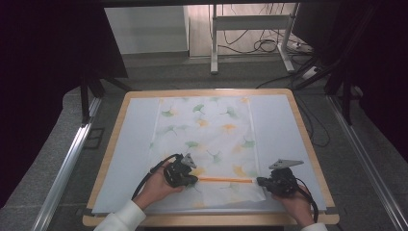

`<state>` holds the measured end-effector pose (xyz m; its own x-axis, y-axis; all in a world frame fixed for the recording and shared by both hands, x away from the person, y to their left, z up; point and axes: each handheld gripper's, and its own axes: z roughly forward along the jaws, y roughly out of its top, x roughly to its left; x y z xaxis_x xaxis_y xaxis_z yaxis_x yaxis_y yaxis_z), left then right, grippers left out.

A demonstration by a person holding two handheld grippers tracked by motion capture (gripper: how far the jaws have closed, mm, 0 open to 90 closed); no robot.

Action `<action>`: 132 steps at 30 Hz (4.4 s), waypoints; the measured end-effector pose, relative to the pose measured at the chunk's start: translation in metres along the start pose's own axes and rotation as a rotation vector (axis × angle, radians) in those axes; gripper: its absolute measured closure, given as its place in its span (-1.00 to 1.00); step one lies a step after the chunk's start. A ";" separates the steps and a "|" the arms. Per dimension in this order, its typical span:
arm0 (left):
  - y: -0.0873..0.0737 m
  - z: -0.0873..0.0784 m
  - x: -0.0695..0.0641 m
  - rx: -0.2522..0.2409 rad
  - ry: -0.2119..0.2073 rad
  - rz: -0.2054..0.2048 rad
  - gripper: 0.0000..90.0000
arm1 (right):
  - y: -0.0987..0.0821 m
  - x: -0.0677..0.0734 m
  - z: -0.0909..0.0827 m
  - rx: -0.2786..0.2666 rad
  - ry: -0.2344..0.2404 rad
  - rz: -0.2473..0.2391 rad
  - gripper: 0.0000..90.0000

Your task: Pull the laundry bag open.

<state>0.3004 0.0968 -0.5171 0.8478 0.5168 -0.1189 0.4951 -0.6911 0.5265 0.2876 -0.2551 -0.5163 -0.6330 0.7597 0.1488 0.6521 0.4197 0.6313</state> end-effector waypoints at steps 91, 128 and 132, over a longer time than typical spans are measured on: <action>-0.091 -0.057 0.036 -0.016 0.128 -0.222 1.00 | -0.001 0.001 0.000 -0.005 -0.002 -0.016 0.99; -0.133 -0.085 0.053 -0.043 0.174 -0.337 1.00 | -0.001 0.001 0.000 -0.006 0.000 -0.029 0.99; -0.134 -0.085 0.054 -0.048 0.172 -0.338 1.00 | -0.001 0.001 0.000 -0.006 0.000 -0.029 0.99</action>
<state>0.2634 0.2605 -0.5224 0.5919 0.7916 -0.1515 0.7285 -0.4450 0.5209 0.2865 -0.2551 -0.5165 -0.6515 0.7473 0.1309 0.6313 0.4383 0.6397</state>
